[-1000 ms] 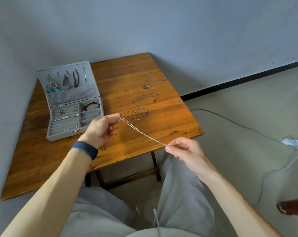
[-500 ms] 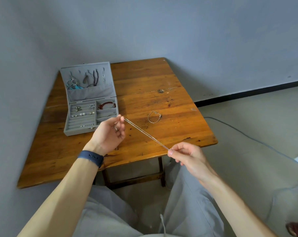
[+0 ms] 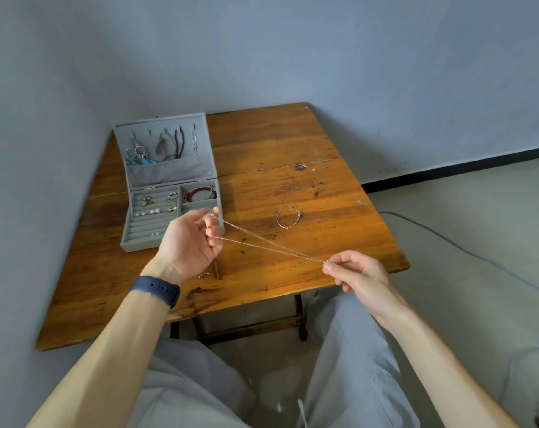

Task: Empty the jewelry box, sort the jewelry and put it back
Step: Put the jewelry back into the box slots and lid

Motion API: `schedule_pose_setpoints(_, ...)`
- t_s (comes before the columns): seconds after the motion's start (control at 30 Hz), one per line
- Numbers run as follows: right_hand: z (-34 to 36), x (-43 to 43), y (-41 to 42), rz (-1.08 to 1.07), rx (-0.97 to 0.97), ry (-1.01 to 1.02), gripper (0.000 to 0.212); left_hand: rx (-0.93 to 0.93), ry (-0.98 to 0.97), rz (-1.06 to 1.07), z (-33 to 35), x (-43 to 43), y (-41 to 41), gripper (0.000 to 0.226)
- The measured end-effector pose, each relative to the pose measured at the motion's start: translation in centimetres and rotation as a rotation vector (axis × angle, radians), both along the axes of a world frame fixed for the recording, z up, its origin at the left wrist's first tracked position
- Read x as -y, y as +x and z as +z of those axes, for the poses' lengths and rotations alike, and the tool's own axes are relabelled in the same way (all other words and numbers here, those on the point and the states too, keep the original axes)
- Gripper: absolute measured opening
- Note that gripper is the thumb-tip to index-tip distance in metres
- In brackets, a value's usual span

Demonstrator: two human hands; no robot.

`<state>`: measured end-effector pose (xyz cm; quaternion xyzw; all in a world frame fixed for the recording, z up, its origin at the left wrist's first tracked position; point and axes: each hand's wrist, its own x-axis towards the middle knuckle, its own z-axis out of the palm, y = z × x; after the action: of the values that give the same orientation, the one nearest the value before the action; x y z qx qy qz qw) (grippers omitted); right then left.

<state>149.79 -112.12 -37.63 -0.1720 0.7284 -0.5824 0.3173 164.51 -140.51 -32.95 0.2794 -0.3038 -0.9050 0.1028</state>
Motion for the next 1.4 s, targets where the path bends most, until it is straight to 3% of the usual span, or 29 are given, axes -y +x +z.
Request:
schedule_pose_setpoints(0.17,-0.4,0.2,-2.6,0.0,-0.019,0.025,0.005,0.1,-0.253,-0.123,-0.6,0.9,-1.5,0.048)
schedule_pose_setpoints(0.5,0.5,1.8,-11.4,-0.105,0.207,-0.148,0.014,0.188,-0.401,-0.14,0.9,3.1,-8.5,0.05)
schedule_pose_setpoints(0.57,1.0,2.3,-13.1,-0.1,0.123,-0.093,0.015,0.167,-0.381,-0.159,1.4,3.9,-10.0,0.047)
schedule_pose_setpoints(0.7,1.5,3.9,-15.8,-0.016,-0.308,0.096,0.015,0.101,-0.219,-0.128,2.4,5.7,-13.4,0.043)
schedule_pose_setpoints(0.77,1.5,4.7,-16.8,-0.001,-0.418,0.104,0.014,0.133,-0.242,-0.118,2.5,6.6,-15.1,0.04)
schedule_pose_setpoints(0.83,1.3,5.2,-17.9,-0.015,-0.444,0.105,0.013,0.223,-0.412,-0.151,2.3,7.4,-16.5,0.035)
schedule_pose_setpoints(0.97,0.8,6.5,-21.0,0.023,-0.273,0.114,0.012,0.5,-1.205,-0.084,1.1,8.3,-19.7,0.013)
schedule_pose_setpoints(1.03,0.5,7.8,-22.7,0.016,-0.26,0.14,0.014,0.53,-1.399,-0.003,0.2,8.6,-21.7,0.012)
schedule_pose_setpoints(1.23,-0.4,13.1,-28.9,-0.101,-0.297,0.178,0.016,0.654,-1.527,0.104,-2.3,10.8,-26.3,0.014)
schedule_pose_setpoints(1.4,-0.6,16.7,-33.4,-0.07,-0.39,0.266,0.017,0.818,-1.641,0.009,-3.7,12.2,-28.8,0.014)
